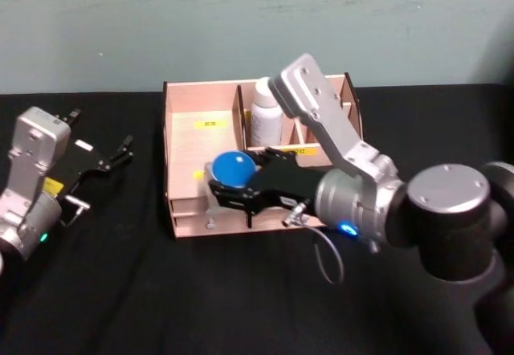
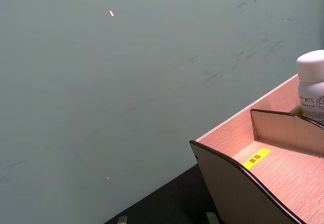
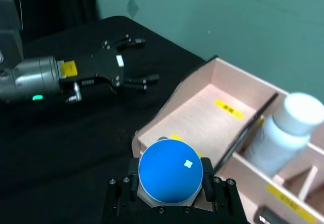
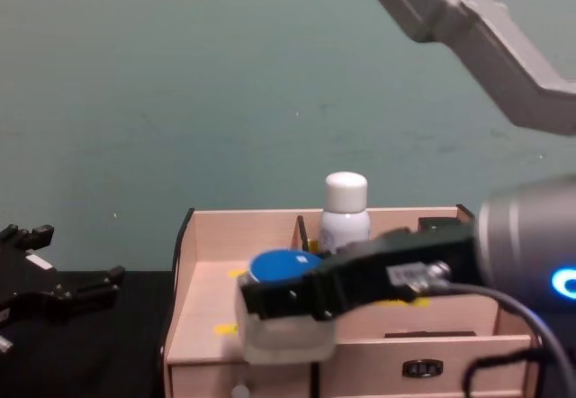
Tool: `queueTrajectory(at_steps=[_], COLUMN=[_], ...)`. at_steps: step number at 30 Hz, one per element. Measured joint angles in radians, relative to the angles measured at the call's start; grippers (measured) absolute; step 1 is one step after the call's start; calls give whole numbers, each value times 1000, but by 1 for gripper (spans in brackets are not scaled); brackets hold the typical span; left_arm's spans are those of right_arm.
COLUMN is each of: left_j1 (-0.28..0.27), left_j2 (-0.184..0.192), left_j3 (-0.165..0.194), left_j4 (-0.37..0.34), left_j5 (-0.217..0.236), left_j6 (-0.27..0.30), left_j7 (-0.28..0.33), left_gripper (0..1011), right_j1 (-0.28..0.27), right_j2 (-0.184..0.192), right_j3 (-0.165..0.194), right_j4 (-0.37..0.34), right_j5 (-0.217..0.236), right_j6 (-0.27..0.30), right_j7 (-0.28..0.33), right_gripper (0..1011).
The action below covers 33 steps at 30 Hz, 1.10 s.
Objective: Pick up the facial cleanser and watermelon frost from the table and place them into the tiered storage box.
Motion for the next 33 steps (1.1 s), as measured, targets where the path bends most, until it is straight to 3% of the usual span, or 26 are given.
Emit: queueTrajectory(at_steps=[7, 17, 33], left_j1=[0, 0, 0], left_j2=[0, 0, 0], left_j3=[0, 0, 0], left_j4=[0, 0, 0], left_j5=[0, 0, 0], left_j6=[0, 0, 0], left_j7=[0, 0, 0], left_gripper=[1001, 1001, 1001], right_j1=[66, 128, 166], right_j2=[-55, -103, -148], right_j3=[-28, -46, -36], right_j4=[78, 174, 266], right_j5=[-25, -62, -110], right_j6=[-14, -31, -44], right_j7=[-14, -21, -24], right_gripper=[731, 731, 731])
